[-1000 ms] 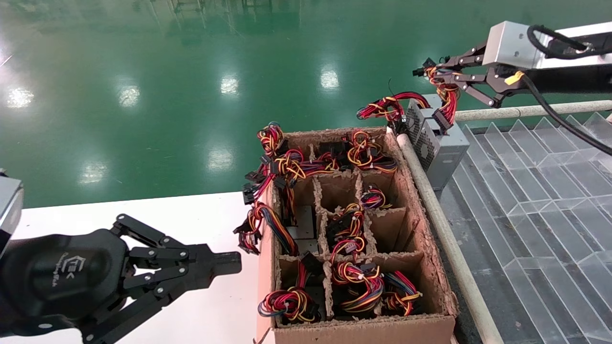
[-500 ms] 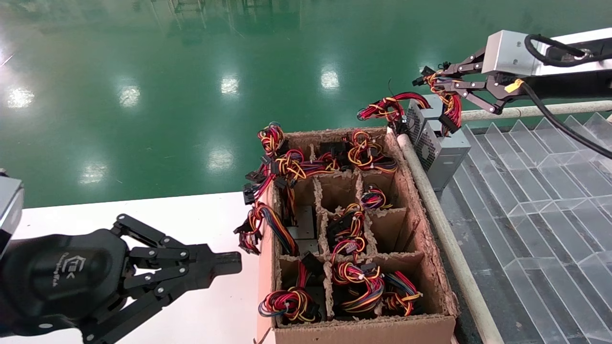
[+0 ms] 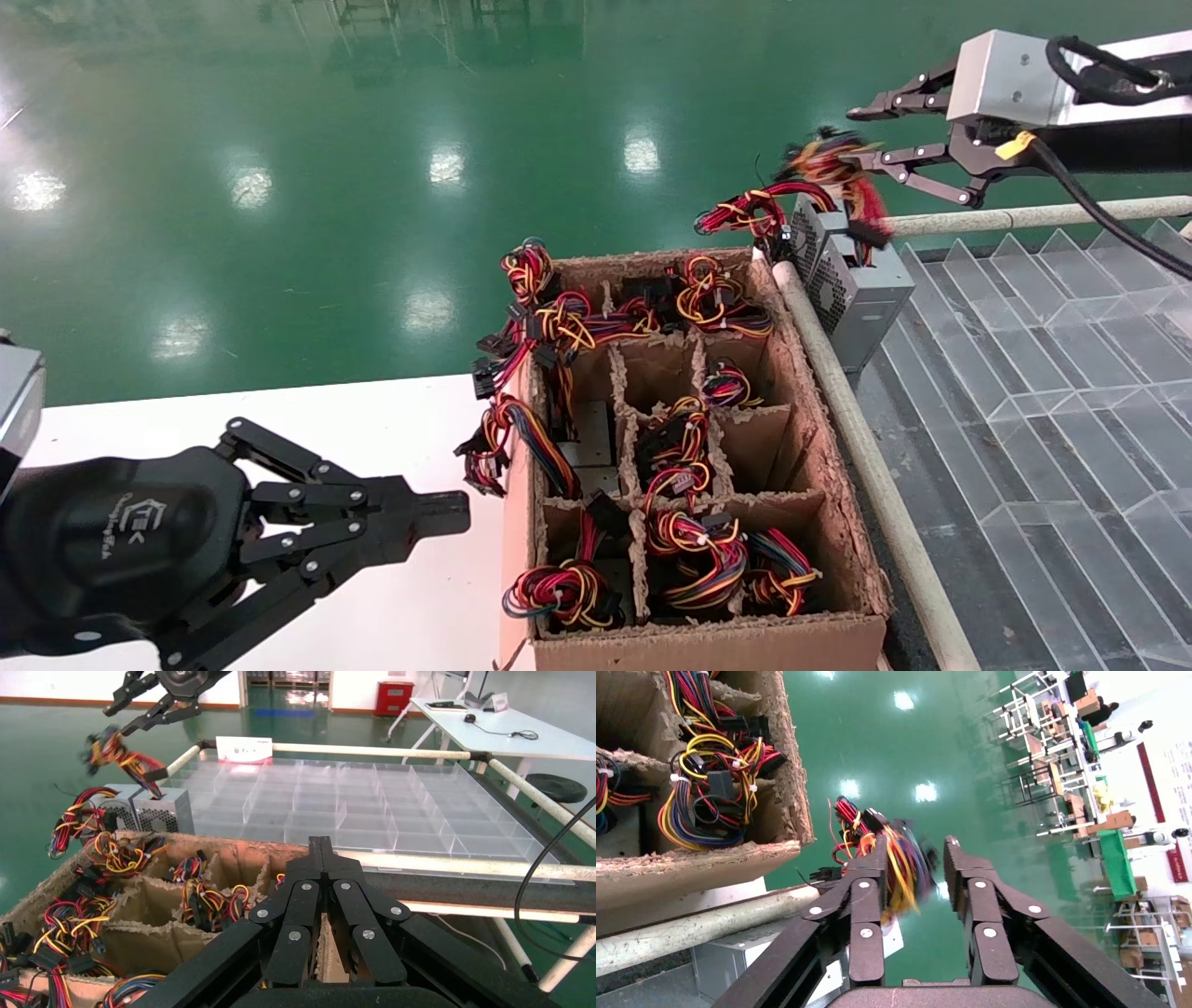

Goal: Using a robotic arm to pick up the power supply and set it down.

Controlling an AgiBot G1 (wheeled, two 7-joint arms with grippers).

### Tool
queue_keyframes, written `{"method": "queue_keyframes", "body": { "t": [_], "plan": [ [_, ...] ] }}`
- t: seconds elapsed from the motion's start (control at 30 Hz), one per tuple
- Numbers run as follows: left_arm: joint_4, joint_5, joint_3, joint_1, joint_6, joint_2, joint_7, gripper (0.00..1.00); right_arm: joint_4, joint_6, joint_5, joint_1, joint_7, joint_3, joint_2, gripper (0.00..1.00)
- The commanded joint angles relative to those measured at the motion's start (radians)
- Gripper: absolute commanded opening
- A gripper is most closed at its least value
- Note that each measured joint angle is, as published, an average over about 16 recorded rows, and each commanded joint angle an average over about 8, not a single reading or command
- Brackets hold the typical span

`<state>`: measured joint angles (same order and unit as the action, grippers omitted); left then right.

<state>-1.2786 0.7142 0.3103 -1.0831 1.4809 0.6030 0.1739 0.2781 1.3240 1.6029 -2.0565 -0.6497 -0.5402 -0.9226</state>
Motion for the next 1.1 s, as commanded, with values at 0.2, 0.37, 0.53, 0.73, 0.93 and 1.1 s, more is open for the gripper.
{"method": "queue_keyframes", "body": {
  "t": [0.2,0.37,0.53,0.73,0.93,1.1],
  "plan": [
    [0.0,0.0,0.0,0.0,0.0,0.0,0.0,0.0,0.015,0.03,-0.013,-0.004,-0.01,0.006,0.006,1.0],
    [0.0,0.0,0.0,0.0,0.0,0.0,0.0,0.0,0.053,0.043,-0.045,0.027,0.013,0.015,0.019,1.0],
    [0.0,0.0,0.001,0.0,0.0,0.0,0.0,0.0,0.128,0.051,-0.112,0.104,0.079,0.035,0.041,1.0],
    [0.0,-0.001,0.001,0.0,0.0,0.0,0.0,0.03,0.226,0.065,-0.197,0.202,0.165,0.06,0.072,1.0],
    [0.0,-0.001,0.001,0.0,0.0,0.0,0.0,0.78,0.325,0.078,-0.283,0.301,0.25,0.086,0.102,1.0],
    [0.0,-0.001,0.001,0.0,0.0,0.0,-0.001,1.0,0.408,0.09,-0.354,0.384,0.321,0.107,0.127,1.0]
  ]
}}
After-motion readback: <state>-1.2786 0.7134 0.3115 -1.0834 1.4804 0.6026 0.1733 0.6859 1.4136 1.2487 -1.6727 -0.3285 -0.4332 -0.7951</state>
